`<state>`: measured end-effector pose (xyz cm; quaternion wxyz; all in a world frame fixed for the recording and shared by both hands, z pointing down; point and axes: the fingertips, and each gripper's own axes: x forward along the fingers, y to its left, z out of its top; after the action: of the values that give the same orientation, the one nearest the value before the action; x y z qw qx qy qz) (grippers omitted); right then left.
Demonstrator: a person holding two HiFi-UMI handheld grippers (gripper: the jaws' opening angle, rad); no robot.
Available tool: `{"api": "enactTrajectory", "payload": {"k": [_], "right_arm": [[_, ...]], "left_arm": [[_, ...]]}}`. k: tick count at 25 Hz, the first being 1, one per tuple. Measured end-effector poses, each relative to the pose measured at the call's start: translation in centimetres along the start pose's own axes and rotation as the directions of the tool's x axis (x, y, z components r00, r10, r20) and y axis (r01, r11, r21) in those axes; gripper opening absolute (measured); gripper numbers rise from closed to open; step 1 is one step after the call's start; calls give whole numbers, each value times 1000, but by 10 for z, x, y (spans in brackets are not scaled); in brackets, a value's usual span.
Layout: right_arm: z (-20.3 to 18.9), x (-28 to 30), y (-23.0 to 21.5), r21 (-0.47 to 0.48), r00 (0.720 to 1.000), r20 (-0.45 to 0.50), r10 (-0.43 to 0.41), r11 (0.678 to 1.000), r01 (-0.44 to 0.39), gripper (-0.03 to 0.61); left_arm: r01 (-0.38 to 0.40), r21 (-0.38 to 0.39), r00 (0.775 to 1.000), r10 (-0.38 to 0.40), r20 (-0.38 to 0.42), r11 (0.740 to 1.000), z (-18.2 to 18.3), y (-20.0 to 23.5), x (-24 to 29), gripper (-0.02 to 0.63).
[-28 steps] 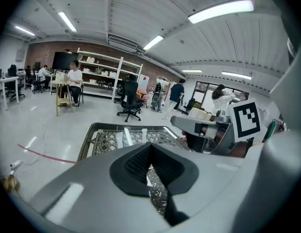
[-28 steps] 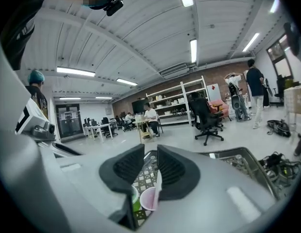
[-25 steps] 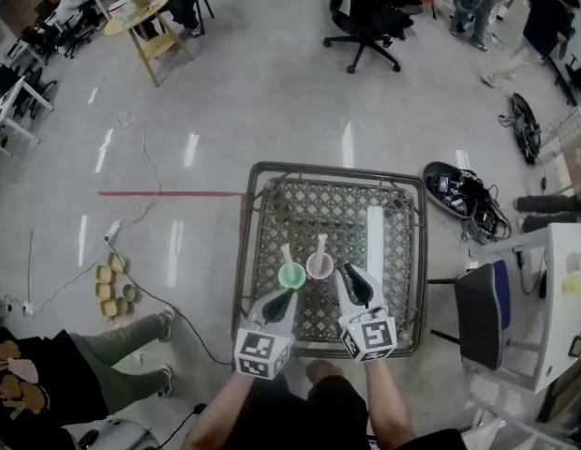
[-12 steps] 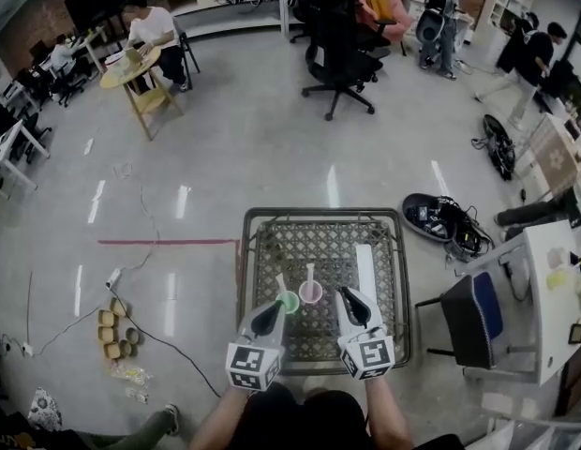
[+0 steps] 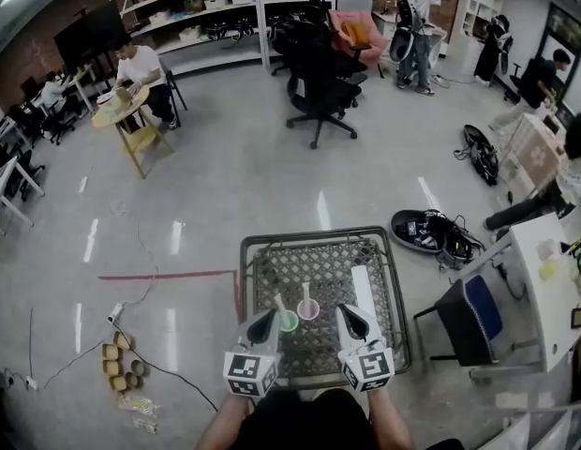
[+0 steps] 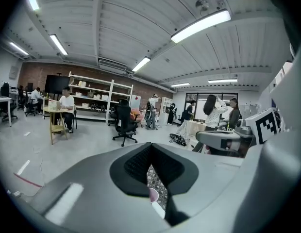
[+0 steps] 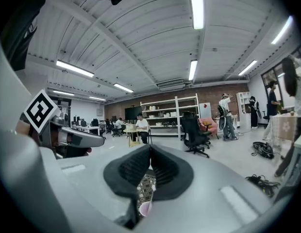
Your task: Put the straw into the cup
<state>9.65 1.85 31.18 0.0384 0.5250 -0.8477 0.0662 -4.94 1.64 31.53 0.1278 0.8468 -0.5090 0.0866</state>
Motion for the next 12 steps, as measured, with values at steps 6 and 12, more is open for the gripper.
{"api": "enactTrajectory", "payload": {"k": [6,12], "right_arm": [[9,-7,9,-3,1000,27,1,1000,-1,6],[9,-11,4,-8,999,37,-2,1000,2,6]], "left_arm": [[22,14,1000,-22,10,1000,6,-4,-6,6],[30,20,1000,-31,8,999,2,-13,-1,6]]}}
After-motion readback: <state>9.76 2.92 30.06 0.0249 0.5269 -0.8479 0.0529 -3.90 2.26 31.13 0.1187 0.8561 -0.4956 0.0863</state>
